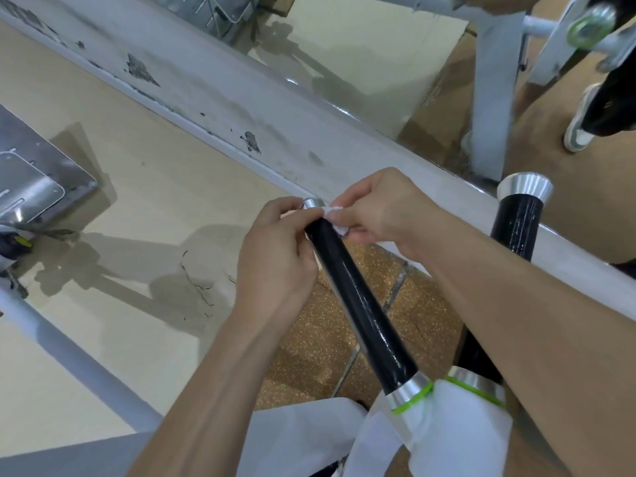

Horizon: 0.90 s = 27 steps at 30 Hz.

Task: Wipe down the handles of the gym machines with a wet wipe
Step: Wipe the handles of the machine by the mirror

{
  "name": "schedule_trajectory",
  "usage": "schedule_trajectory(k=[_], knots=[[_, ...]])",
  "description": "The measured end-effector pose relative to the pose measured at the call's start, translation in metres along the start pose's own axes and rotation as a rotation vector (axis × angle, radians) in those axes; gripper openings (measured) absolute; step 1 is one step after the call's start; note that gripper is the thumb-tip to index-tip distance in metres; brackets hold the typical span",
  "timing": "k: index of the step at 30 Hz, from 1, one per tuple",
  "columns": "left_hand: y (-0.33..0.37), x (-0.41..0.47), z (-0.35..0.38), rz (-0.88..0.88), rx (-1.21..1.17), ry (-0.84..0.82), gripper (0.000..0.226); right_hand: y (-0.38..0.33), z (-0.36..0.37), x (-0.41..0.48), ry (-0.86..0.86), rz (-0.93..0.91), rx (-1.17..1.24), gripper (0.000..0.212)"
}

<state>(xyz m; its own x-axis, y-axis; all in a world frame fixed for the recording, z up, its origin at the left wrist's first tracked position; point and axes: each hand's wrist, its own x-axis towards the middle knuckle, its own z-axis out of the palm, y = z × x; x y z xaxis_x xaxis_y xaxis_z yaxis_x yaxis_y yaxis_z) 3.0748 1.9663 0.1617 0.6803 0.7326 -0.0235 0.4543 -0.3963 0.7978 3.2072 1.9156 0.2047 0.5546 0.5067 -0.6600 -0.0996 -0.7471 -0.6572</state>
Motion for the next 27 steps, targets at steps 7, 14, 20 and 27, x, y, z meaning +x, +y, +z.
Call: schedule_trajectory(k=[7, 14, 20, 27], knots=[[0.002, -0.001, -0.006, -0.168, -0.197, -0.103, 0.032, -0.005, -0.006, 0.004, 0.035, -0.02, -0.079, 0.014], [0.003, -0.002, -0.01, -0.218, -0.288, -0.167, 0.06, 0.004, -0.008, 0.003, -0.026, -0.026, -0.206, 0.019], [0.001, -0.004, -0.007, -0.248, -0.337, -0.155, 0.052, 0.004, 0.004, 0.011, 0.166, -0.132, -0.145, 0.015], [-0.002, -0.008, -0.007, -0.165, -0.232, -0.167, 0.048, 0.007, -0.008, -0.006, -0.072, 0.031, -0.179, 0.02]])
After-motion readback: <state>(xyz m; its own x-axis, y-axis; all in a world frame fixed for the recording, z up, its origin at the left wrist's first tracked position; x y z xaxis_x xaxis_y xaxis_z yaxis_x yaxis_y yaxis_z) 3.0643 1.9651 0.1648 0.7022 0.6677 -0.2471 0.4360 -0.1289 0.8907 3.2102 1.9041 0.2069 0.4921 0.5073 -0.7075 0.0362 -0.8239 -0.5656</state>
